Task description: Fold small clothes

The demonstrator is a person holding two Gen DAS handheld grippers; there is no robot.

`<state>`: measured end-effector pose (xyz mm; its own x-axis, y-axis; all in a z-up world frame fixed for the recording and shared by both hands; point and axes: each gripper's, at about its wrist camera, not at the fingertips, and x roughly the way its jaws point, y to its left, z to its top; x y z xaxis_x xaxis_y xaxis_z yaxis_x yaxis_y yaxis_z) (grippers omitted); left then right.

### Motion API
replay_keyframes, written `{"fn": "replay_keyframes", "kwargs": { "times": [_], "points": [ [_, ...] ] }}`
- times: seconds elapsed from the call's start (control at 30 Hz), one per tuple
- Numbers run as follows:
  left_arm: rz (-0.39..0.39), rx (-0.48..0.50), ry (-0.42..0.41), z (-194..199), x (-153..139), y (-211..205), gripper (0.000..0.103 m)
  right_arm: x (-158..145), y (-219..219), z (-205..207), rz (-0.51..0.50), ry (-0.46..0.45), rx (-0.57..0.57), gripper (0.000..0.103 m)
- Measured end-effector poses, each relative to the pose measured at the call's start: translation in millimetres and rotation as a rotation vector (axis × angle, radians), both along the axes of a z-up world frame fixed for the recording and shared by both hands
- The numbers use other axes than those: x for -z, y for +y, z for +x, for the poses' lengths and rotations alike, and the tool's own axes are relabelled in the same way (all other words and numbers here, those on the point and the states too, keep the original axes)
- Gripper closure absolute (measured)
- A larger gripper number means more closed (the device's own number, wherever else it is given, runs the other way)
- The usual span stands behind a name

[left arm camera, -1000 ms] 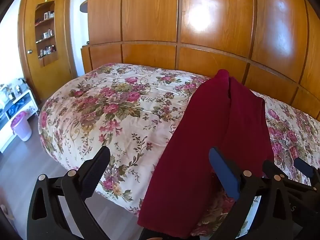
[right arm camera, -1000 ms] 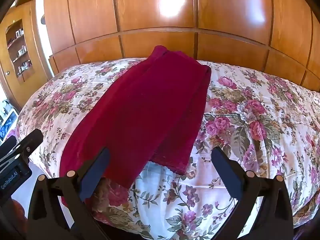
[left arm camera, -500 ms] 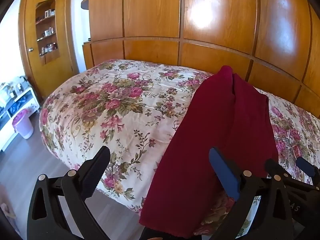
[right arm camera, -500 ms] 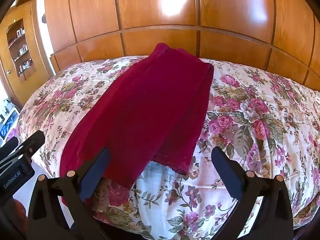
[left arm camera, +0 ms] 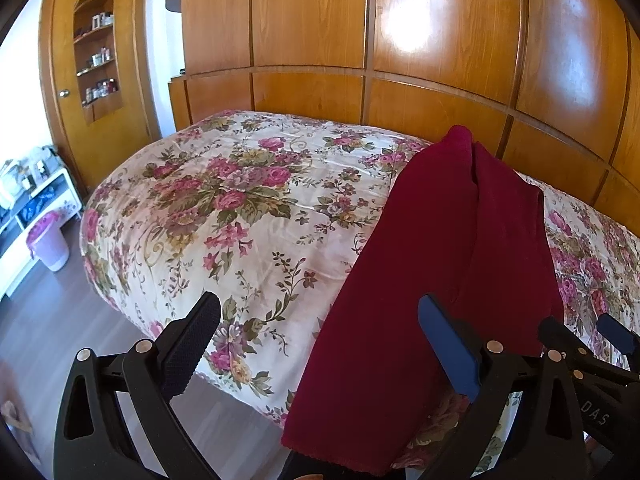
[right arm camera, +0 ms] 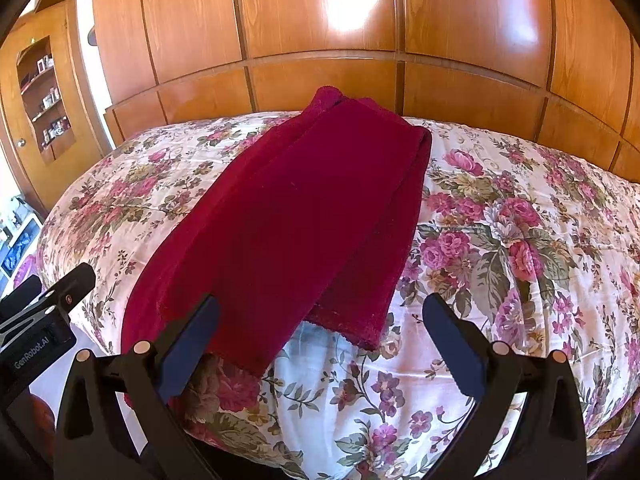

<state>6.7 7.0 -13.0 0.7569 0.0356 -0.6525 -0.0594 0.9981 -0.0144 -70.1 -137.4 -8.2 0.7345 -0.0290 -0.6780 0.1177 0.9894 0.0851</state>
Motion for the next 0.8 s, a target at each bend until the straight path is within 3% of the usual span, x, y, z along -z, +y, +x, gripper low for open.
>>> {"fn": "replay_keyframes", "kwargs": {
  "times": [0.8],
  "points": [
    [-0.020,-0.006,0.005,1.4,-1.2,4.5,0.005,-4.2,8.2,-0.8,-0.005,-0.006,-0.027,0.002]
  ]
}}
